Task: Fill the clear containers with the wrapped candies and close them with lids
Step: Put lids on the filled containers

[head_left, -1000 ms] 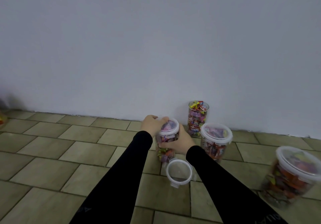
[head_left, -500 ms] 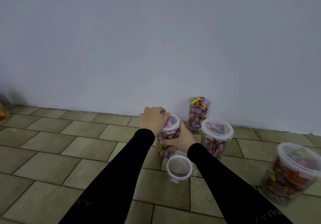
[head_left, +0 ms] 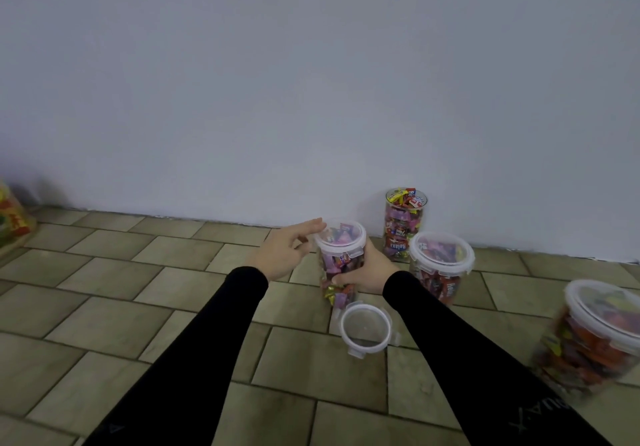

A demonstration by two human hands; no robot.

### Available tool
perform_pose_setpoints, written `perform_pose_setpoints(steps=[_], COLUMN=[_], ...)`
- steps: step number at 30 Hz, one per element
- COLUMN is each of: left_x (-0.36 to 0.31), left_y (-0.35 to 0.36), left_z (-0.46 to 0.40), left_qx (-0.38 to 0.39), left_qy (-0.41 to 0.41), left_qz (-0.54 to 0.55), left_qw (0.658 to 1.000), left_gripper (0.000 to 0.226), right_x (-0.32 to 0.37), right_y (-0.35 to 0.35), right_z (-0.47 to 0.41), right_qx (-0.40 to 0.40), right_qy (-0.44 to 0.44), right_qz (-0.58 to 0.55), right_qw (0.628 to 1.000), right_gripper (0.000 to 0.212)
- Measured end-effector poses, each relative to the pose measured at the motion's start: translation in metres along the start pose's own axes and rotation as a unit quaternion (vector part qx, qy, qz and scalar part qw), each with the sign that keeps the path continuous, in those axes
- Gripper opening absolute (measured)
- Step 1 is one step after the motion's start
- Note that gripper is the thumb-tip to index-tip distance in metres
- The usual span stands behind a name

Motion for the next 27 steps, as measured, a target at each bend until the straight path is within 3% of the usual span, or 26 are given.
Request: perform_pose_setpoints(steps=[12,16,19,27], left_x=[-0.003,-0.041,-0.057,-0.036], left_y=[0.005,0.013,0.023,0.037], left_z=[0.003,0.014,0.012,0.013], left_qx=[-0.032,-0.105,-0.132,-0.173], left_qy=[0.009,0.08,0.073,0.091], left_qz=[-0.017,-0.105,-0.163,-0.158], left_qw=[0.999,0.986,0.975,0.968], left_gripper=[0.041,0.039,0.039,0.033], right_x=[-0.001,-0.001,-0.01,-0.018], right_y=[0.002,0.006,0.009,0.016], right_z=[-0.003,0.006,0.006,0.004], right_qx=[0.01,-0.027,-0.058,-0.106], right_qy=[-0.007,-0.033,-0.042,-0.024], right_qz=[0.015,-0.015,-0.03,-0.052], right_qw=[1.0,0.999,0.997,0.993], right_gripper=[0.101,0.092,0.091,0.086])
Point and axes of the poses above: each hand's wrist, its own z-axis away from the middle knuckle, its own y-axis out of the palm, x = y × z, the point moved 5 cm from there along -z, towards the middle knuckle, and after that the axes turned 13 degrees about -y, right-handed, at the moved point
